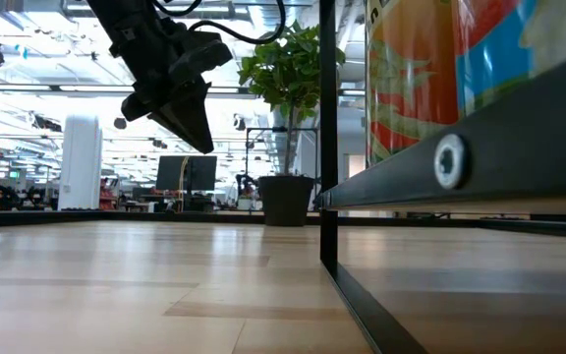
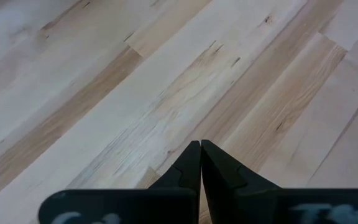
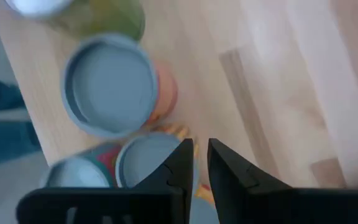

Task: Pick and place cans onto a shelf
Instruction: Adjust the cans on the shelf

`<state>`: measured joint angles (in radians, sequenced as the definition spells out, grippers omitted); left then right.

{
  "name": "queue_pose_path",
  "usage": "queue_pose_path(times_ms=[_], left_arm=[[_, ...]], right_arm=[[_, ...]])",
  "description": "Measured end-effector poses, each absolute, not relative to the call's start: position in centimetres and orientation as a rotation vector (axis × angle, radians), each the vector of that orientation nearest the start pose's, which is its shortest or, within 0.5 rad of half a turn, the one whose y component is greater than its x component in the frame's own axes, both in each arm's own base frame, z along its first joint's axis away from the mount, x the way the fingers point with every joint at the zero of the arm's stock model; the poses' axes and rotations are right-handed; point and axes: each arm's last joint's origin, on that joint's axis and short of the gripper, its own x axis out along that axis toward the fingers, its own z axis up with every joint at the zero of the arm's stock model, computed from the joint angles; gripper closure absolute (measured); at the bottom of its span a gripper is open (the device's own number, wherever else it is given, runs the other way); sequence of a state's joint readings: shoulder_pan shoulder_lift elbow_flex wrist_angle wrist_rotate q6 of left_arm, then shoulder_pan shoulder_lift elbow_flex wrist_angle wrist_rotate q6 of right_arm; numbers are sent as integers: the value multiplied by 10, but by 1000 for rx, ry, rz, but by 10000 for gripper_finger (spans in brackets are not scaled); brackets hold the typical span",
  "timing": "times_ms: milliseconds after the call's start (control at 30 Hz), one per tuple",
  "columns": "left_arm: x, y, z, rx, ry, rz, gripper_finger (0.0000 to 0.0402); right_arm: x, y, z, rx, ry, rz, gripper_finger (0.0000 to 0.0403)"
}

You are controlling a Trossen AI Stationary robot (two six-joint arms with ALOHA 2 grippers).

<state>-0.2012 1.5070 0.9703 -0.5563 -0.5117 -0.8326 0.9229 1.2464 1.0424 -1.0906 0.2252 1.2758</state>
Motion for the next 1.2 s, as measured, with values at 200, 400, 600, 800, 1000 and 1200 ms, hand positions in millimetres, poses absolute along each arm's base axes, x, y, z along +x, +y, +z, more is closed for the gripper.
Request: queue_pose_path(times_ms=[200, 400, 600, 800, 1000, 1200], left_arm=[[284, -44, 211, -371, 827, 671, 402], [284, -44, 211, -371, 827, 671, 401], [284, -44, 211, -371, 827, 671, 401], [284, -43, 211, -371, 827, 671, 401], [284, -44, 211, -371, 827, 671, 401], [284, -44, 211, -372, 827, 671, 401]], right_arm=[[142, 181, 260, 377, 1281, -109, 338], [150, 191, 249, 348, 1294, -105, 338], [152, 193, 248, 363, 1280, -96, 338], [155, 196, 249, 387, 1257, -66, 338], [156, 197, 250, 396, 1246, -57, 338], [155, 196, 250, 390, 1242, -64, 338]])
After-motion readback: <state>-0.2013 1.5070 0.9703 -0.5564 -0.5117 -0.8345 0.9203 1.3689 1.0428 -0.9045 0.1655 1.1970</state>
